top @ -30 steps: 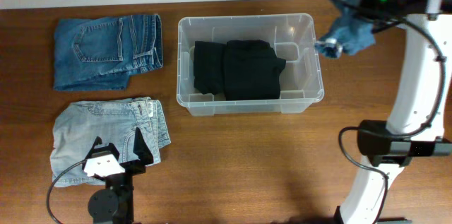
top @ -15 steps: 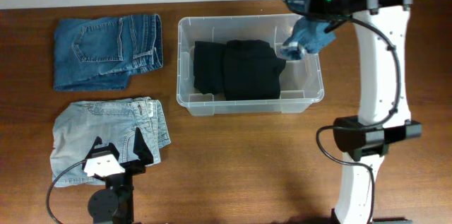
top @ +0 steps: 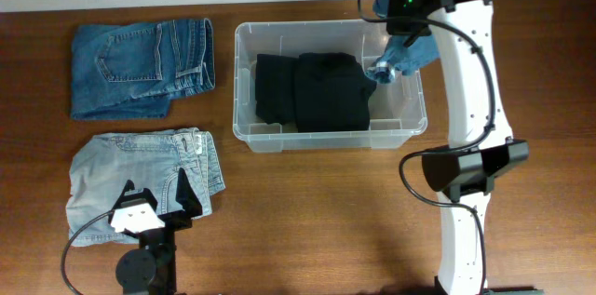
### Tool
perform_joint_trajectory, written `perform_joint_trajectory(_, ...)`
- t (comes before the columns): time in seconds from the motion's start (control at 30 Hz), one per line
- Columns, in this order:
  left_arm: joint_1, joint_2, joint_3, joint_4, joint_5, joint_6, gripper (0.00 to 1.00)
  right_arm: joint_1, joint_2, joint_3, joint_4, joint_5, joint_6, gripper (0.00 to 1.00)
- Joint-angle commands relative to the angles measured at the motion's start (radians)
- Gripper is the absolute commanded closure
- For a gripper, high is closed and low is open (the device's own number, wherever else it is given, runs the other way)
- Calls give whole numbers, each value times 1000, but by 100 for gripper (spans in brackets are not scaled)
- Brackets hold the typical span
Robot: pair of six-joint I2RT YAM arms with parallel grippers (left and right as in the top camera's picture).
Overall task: Pack container
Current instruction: 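Lift the light-blue denim and carry it left over the container, then lower the light-blue denim into the container's right side and release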
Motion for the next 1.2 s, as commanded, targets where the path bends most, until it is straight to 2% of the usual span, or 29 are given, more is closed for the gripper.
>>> perform_joint_trajectory(0.0,6,-5,-1,-4,-7,9,1,51,36,-6,-2,80,19,96)
perform_joint_trajectory(0.13,6,-5,-1,-4,-7,9,1,94,69,-36,-3,82,19,96)
perform_joint_trajectory(0.27,6,-5,-1,-4,-7,9,1,119,93,-93,-4,137,79,96)
perform_joint_trajectory(0.73,6,-5,-1,-4,-7,9,1,150,104,-484,170,147,105,96)
perform_joint_trajectory(1.17,6,-5,-1,-4,-7,9,1,151,103,-508,175,95,97,92)
